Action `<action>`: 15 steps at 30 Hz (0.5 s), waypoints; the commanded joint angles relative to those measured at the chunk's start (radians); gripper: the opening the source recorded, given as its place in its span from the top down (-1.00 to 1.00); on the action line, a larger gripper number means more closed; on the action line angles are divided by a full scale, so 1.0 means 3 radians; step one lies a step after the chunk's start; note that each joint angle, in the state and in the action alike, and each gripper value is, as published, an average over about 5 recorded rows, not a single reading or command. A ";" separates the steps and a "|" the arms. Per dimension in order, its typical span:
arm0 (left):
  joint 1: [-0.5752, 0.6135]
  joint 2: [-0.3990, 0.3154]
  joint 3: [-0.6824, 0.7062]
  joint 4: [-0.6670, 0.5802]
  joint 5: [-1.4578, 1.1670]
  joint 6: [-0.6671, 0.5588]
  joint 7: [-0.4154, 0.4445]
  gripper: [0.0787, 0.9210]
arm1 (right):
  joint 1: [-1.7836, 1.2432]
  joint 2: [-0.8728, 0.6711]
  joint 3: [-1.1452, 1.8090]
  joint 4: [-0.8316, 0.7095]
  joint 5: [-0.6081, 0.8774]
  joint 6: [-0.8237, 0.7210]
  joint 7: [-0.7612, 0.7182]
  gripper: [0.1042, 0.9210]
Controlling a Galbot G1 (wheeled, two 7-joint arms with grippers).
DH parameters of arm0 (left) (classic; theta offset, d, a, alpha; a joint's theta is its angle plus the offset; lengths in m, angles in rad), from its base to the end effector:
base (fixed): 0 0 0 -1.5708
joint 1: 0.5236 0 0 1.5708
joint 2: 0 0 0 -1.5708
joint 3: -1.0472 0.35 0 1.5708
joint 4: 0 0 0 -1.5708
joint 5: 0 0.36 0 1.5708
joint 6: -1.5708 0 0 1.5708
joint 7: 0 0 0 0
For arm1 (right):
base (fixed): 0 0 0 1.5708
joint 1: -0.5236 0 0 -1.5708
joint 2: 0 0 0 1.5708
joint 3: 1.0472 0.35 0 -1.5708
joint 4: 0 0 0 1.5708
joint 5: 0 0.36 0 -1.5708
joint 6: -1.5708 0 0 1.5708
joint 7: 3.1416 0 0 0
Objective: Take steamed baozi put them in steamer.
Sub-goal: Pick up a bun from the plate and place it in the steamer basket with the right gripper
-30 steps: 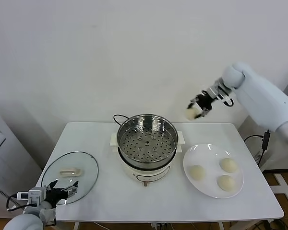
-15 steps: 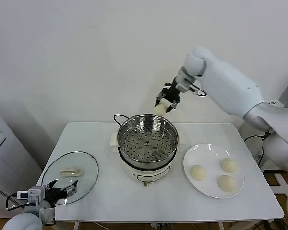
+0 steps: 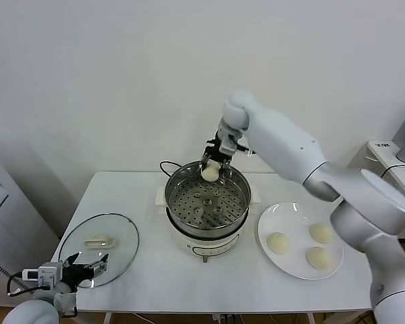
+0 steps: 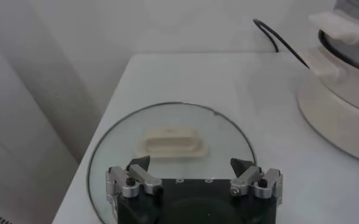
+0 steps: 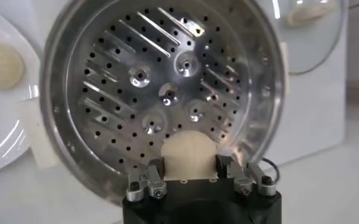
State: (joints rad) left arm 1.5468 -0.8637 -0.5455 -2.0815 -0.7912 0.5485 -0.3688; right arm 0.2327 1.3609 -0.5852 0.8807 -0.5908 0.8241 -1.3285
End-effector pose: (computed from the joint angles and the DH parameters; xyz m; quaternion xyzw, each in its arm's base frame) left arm 0.2144 0.1183 -0.2626 0.0088 -0.9476 -0.0249 0.3182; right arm 0.6278 0.1224 -0.0588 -0.6352 0.1310 -0.7608 0.0217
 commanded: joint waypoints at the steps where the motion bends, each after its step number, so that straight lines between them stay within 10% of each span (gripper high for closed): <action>1: 0.0007 -0.0004 0.0005 -0.0001 -0.0001 0.0000 0.0001 -0.77 | -0.0302 0.0157 0.0236 -0.0021 -0.0744 0.0162 0.0058 -0.05; 15: -0.0003 -0.0009 0.0010 0.0002 -0.0002 -0.0001 0.0002 -0.77 | -0.0356 0.0187 0.0307 -0.0062 -0.0825 0.0162 0.0254 -0.13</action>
State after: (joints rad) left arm 1.5463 -0.8664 -0.5438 -2.0816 -0.7918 0.5485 -0.3688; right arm 0.1499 1.4032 -0.5175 0.8660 -0.7804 0.8237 -1.2751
